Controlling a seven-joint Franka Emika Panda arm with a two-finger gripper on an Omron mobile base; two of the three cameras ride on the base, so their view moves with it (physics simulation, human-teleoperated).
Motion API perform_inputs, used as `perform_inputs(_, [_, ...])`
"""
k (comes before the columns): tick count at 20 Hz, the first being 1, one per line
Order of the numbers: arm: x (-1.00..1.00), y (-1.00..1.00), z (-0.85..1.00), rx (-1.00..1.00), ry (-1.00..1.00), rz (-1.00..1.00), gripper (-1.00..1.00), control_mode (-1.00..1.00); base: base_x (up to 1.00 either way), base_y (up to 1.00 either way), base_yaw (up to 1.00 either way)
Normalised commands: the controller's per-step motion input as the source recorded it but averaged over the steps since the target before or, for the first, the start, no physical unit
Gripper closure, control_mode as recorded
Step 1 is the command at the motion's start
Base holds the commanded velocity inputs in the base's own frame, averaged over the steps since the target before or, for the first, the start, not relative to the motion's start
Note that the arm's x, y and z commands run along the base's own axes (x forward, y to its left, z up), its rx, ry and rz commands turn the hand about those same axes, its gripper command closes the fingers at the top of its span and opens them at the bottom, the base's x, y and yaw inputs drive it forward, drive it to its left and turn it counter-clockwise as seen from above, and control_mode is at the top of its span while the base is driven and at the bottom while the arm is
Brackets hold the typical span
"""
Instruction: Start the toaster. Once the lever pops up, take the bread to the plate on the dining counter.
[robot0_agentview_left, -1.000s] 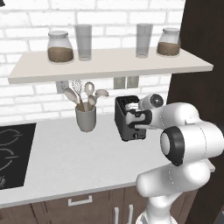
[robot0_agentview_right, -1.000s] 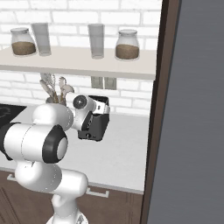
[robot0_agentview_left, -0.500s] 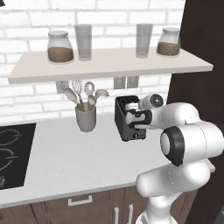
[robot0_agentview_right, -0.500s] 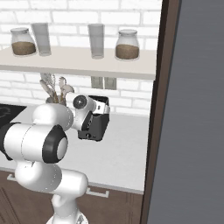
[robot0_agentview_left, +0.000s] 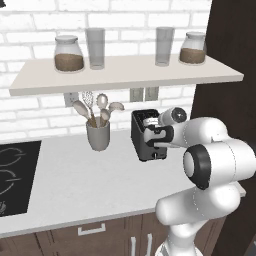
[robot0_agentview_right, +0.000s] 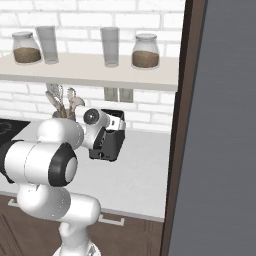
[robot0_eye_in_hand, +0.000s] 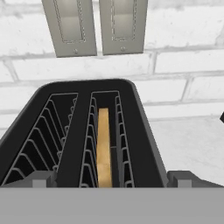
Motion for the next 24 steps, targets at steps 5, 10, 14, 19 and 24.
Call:
perform_inputs(5, [0.00,0.00,0.00,0.00,0.00,0.00,-1.00,-1.00,0.00,0.00,0.00])
perform_inputs(10, [0.00,0.00,0.00,0.00,0.00,0.00,-1.00,-1.00,0.00,0.00,0.00])
perform_inputs(14, [0.00,0.00,0.00,0.00,0.00,0.00,-1.00,-1.00,0.00,0.00,0.00])
perform_inputs(19, [0.00,0.00,0.00,0.00,0.00,0.00,-1.00,-1.00,0.00,0.00,0.00])
perform_inputs(24, [0.00,0.00,0.00,0.00,0.00,0.00,-1.00,-1.00,0.00,0.00,0.00])
